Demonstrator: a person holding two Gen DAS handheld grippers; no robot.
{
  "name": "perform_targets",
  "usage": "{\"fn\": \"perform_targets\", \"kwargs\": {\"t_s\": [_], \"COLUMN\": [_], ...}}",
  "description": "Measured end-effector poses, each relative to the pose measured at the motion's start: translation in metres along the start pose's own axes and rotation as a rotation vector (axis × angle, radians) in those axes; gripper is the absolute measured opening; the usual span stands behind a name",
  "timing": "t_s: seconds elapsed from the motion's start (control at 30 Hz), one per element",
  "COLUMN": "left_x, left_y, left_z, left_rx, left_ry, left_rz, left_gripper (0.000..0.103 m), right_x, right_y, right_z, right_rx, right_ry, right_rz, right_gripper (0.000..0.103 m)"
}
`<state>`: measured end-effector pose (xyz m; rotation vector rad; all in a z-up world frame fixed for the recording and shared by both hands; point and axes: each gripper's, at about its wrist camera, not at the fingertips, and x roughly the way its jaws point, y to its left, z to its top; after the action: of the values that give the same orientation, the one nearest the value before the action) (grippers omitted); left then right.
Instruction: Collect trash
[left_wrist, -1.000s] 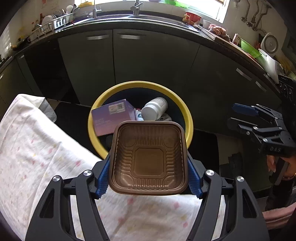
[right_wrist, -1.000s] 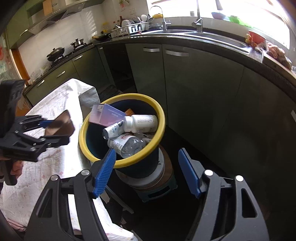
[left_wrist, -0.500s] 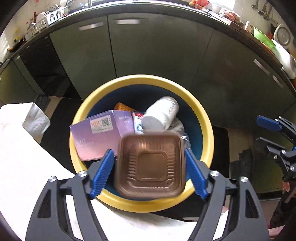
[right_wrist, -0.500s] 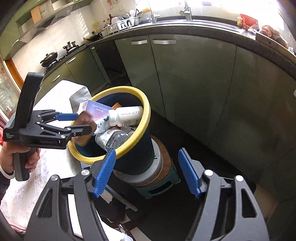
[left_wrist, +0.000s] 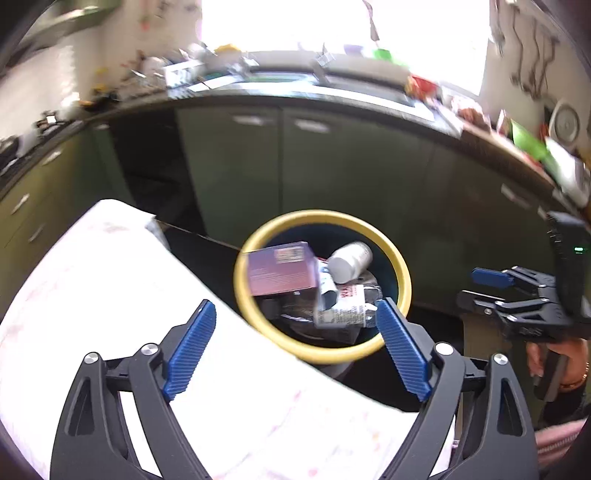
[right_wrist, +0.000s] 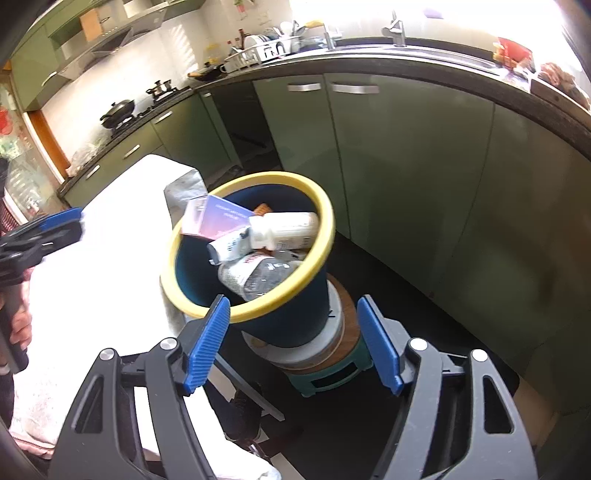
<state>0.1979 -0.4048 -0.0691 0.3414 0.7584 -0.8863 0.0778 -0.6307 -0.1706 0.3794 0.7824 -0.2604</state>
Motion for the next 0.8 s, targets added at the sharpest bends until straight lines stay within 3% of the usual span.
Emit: {"fn": "perform_targets", "kwargs": {"t_s": [0.27,0.4,0.5,0.63,0.8], "left_x": [-0.118,-0.17,-0.207,-0.248,-0.288], "left_y": [0.044,0.061,0.073,0.075,0.059], "left_z": [-0.063,-0.105,-0.138,-0.173,-0.202], "left_rx": [-0.157,-0.256,-0.351,-0.435,-0.433], "left_ry": [-0.144,-0.204,-0.266,-0.301,-0.345], "left_rz": [0.188,0.35,0.402,0.463,0.527], "left_gripper": [0.098,0.098,0.098,0.098,0.098], "right_x": [-0.013,-0.025,-0.04,-0.072,-0.121], "right_y": [0.03,0.051,0.069,0.092,0.119], "right_z": [-0.002,-0.005,-0.007,-0.013,-0.024], "right_rx": [-0.058,-0.104,-0.146,-0.198,-0.271], "right_ry": [-0.017,-0.035,-0.061,-0.123,-0.196], "right_rz": [0.053,0.073,0.072,0.092,0.1], "right_gripper": [0.07,0.072,0.078,0.096,0.096]}}
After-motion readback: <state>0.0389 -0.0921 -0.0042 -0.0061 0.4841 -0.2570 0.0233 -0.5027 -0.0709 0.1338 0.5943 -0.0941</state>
